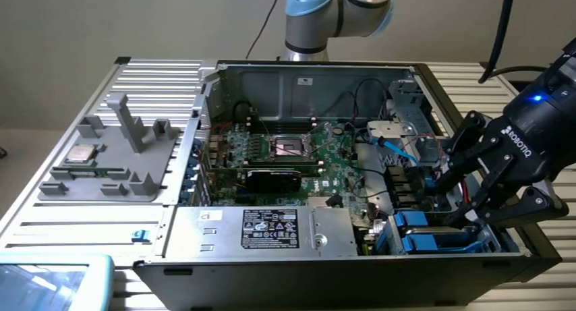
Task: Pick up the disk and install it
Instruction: 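Insert the first disk wire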
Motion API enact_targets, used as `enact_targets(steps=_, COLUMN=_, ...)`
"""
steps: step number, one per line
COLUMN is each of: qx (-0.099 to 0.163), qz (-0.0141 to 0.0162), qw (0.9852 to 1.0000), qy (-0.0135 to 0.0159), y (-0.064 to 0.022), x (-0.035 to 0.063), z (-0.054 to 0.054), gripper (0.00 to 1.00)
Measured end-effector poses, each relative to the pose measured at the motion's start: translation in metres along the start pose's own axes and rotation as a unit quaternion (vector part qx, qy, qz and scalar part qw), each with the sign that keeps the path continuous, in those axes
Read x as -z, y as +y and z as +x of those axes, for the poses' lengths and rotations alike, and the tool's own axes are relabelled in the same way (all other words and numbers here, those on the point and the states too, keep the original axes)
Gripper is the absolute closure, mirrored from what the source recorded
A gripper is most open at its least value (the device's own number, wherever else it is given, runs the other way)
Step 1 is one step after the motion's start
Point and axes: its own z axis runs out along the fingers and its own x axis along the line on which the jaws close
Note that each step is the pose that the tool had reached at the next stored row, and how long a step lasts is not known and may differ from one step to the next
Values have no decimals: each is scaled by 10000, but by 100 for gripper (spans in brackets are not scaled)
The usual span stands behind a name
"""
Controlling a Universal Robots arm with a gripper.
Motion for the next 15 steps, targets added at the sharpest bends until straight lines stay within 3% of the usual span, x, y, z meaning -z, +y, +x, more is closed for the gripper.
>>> enact_targets(steps=3, qx=-1, qz=-11, qw=10000, qy=0, y=-1, x=0, z=0, gripper=45)
enact_targets(steps=6, qx=-3, qz=-74, qw=10000, qy=4, y=-1, x=0, z=-3, gripper=45)
enact_targets(steps=10, qx=12, qz=-214, qw=9998, qy=5, y=-5, x=-2, z=-7, gripper=45)
enact_targets(steps=12, qx=36, qz=-303, qw=9995, qy=0, y=-9, x=-3, z=-7, gripper=45)
enact_targets(steps=15, qx=136, qz=-407, qw=9991, qy=-29, y=-8, x=-4, z=-8, gripper=45)
